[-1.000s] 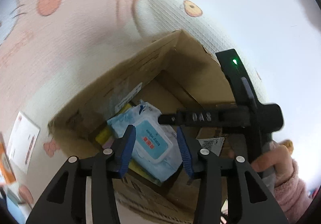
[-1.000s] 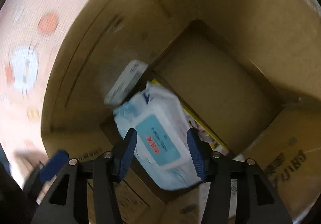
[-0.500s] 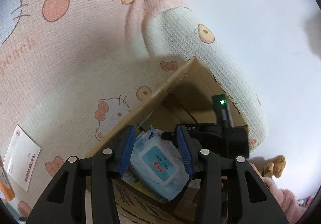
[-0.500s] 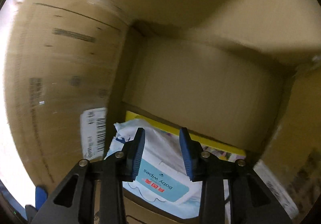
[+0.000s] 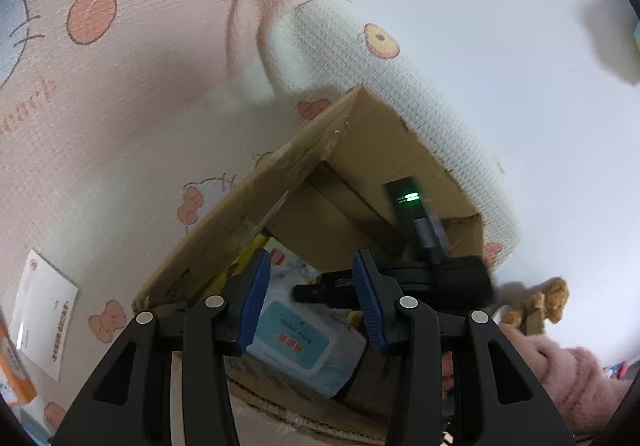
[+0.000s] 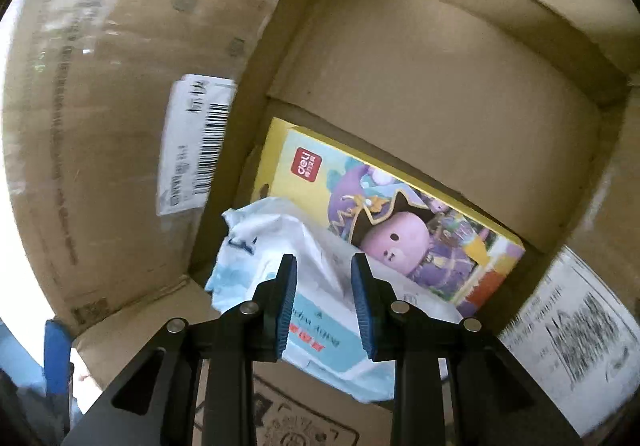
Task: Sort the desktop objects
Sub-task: 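Lower the baby wipes pack into the cardboard box and open the right tool, then withdraw the right tool and move it toward the orange tissue pack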
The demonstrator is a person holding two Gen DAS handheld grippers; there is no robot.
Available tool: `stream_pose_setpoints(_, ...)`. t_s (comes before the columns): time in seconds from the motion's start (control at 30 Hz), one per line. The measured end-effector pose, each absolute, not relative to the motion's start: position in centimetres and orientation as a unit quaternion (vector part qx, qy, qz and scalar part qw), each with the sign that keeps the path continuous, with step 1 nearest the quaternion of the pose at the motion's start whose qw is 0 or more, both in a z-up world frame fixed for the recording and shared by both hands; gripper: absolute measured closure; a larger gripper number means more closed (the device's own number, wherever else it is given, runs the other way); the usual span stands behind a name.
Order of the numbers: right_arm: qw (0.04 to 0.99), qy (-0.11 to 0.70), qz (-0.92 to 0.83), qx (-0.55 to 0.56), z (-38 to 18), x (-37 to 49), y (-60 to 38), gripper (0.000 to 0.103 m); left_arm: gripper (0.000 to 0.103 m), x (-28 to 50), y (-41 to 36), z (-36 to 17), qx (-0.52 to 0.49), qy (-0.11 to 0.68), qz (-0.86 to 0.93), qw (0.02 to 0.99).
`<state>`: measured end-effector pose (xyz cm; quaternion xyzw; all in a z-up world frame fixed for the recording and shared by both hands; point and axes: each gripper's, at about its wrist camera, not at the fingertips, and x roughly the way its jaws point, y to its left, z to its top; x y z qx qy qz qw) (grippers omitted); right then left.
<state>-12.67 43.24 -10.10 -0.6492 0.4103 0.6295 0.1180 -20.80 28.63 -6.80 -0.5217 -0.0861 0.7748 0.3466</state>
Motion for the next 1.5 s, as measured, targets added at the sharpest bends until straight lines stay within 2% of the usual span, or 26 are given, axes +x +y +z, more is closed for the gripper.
stream_pose_setpoints(0.1,0.127,0.4,0.644,-0.64,-8.4,-11.9,43.0,0.075,0.056,-20.4,28.1,-6.4,-0.521,-0.086,0.779,0.338)
stream_pose_setpoints(0.33,0.123,0.354,0.704,-0.603,-2.1,-9.8,40.8,0.052,0.056,-18.3,26.6,-4.9,-0.526,-0.114,0.769,0.345)
stream_pose_setpoints(0.43,0.129,0.327,0.734,-0.581,0.9,-8.0,38.9,0.05,0.055,-16.9,25.6,-3.9,-0.511,-0.112,0.783,0.338)
stream_pose_setpoints(0.57,0.119,0.306,0.766,-0.552,4.0,-6.7,38.6,0.042,0.055,-15.5,24.4,-3.3,-0.508,-0.099,0.787,0.336)
stream_pose_setpoints(0.7,0.106,0.28,0.79,-0.536,6.9,-8.9,39.0,0.041,0.055,-14.3,23.2,-3.0,-0.496,-0.08,0.8,0.327)
stream_pose_setpoints(1.13,-0.008,0.121,0.843,-0.524,10.5,-13.9,27.0,0.038,0.055,-12.6,15.0,-4.2,-0.471,-0.054,0.836,0.277)
stream_pose_setpoints(1.37,-0.079,0.056,0.85,-0.518,9.1,-15.6,20.7,0.037,0.055,-13.7,6.8,-6.7,-0.488,-0.147,0.832,0.22)
stream_pose_setpoints(1.5,-0.115,0.033,0.849,-0.515,7.7,-16.5,18.1,0.037,0.055,-14.2,0.2,-9.2,-0.498,-0.272,0.803,0.183)
